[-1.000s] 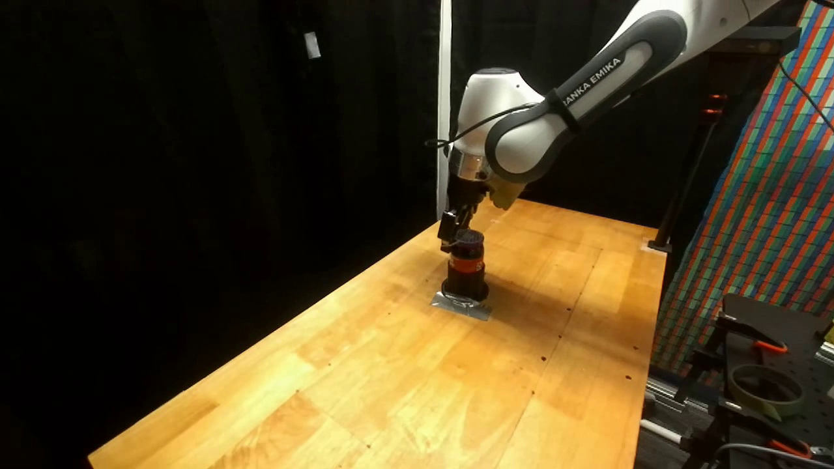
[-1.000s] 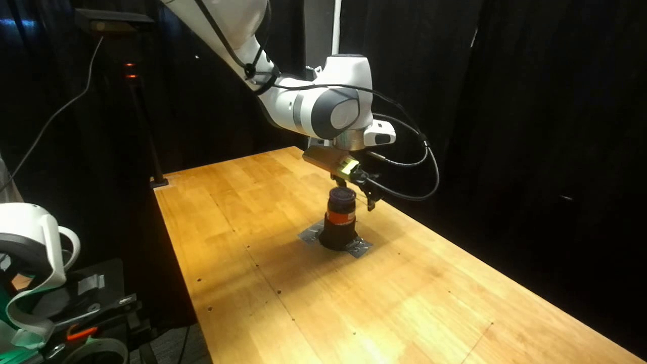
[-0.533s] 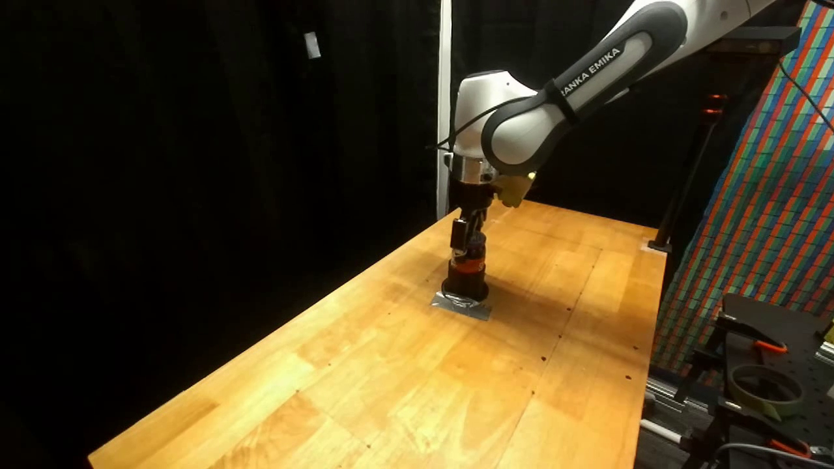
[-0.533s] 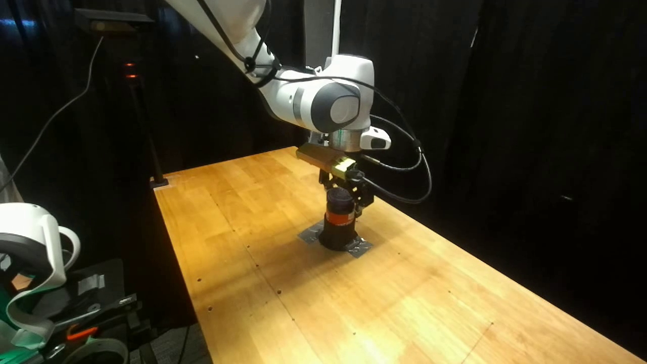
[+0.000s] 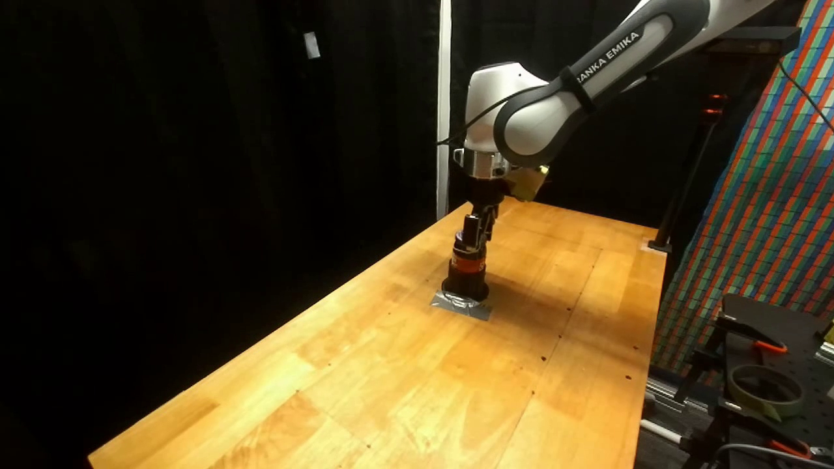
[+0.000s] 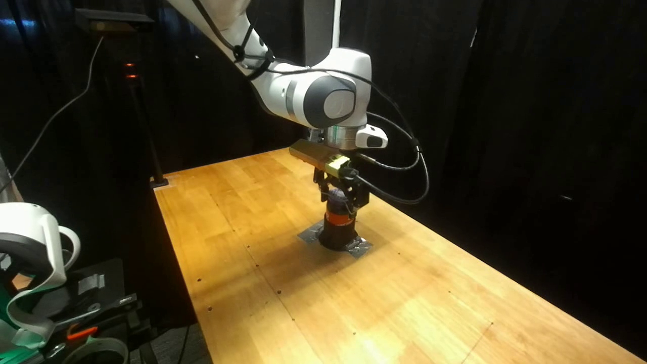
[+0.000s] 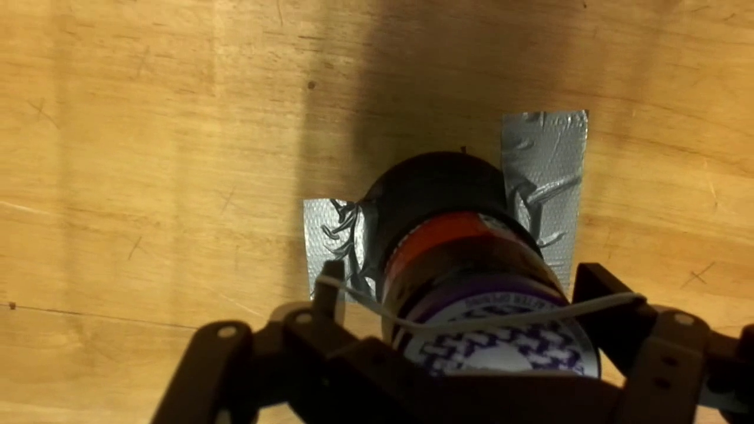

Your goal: Put the rubber band on the jar.

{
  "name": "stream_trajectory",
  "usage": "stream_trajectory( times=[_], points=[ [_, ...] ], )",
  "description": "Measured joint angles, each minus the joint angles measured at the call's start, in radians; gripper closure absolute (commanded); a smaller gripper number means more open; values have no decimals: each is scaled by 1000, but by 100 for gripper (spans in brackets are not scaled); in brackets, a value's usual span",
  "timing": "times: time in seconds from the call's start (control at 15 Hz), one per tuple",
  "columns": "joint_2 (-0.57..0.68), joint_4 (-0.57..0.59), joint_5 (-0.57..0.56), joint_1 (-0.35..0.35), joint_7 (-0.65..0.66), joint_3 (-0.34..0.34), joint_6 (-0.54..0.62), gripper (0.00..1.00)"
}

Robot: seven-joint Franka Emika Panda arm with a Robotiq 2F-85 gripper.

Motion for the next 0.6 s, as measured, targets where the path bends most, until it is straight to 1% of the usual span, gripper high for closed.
stream_trajectory(
  times=[0.07, 0.13, 0.2, 0.33, 0.4, 0.47, 0.6],
  points=[
    [-7, -14, 5, -3, 0, 0, 3, 7],
    [-14, -28, 10, -5, 0, 0, 6, 27],
    [-22, -42, 17, -9, -2, 0, 12, 34],
    [-41, -78, 34, -16, -6, 3, 35, 51],
    [-52, -100, 44, -19, -9, 4, 53, 58],
    [-67, -126, 56, -23, -11, 6, 81, 67],
    [-99, -187, 72, -31, -12, 9, 150, 81]
  ],
)
